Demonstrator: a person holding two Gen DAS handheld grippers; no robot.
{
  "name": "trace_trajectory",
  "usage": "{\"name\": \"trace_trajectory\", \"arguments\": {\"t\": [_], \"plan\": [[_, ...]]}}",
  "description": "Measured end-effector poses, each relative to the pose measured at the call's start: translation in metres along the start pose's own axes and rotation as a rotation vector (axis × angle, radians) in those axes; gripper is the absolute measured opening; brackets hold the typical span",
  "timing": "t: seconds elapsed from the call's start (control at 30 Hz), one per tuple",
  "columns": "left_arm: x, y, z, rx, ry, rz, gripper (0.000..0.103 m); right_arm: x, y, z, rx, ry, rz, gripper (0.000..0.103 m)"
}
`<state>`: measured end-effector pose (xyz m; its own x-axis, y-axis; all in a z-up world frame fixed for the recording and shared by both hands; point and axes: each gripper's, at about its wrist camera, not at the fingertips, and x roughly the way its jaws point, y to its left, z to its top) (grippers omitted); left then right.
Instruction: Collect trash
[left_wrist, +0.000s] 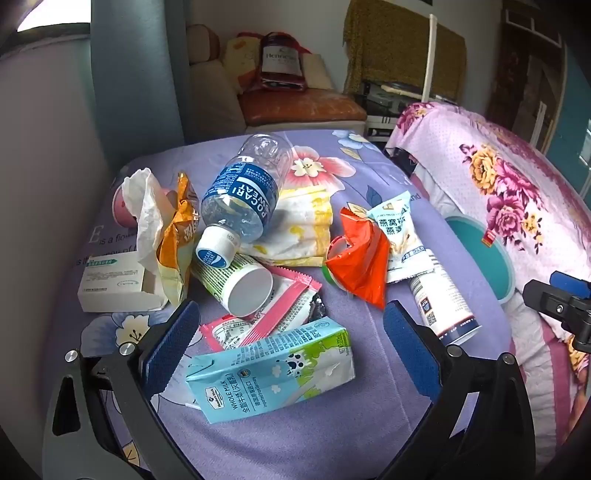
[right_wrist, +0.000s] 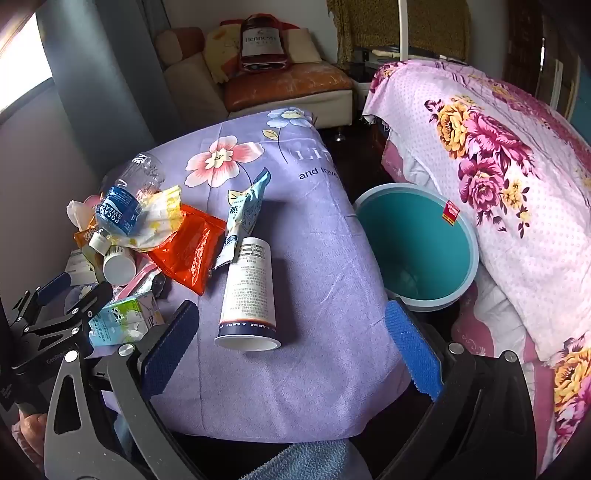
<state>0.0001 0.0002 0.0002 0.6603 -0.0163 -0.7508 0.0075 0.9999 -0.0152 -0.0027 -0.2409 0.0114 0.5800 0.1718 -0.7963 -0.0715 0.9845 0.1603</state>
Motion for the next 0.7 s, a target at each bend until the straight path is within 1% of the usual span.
{"name": "trace_trajectory", "arguments": {"t": [0.07,0.3,0.4,0.43,0.7], "plan": [[-0.001,0.000,0.000,0.001,0.000,-0.013,0.100,0.000,0.000,0.001,0.000,-0.001,-0.001,0.097],[-0.006,0.001,0.003,0.011,-0.013,-0.016,0.100,-0.002,-0.001,0.005,0.002,0.006,0.000,0.097],[-0.005,0.004,0.006,0.009,-0.011,-0.020,0.100,-0.005,-0.002,0.001,0.000,0.002,-0.002,0.097],[-0.009,-0.002,0.002,0.016,-0.018,-0.008,0.100,-0.004,0.000,0.002,-0.001,0.005,-0.001,0.097],[-0.011,-0.003,0.001,0.017,-0.015,-0.006,0.100,-0.001,-0.003,0.004,0.013,0.019,0.001,0.097]]}}
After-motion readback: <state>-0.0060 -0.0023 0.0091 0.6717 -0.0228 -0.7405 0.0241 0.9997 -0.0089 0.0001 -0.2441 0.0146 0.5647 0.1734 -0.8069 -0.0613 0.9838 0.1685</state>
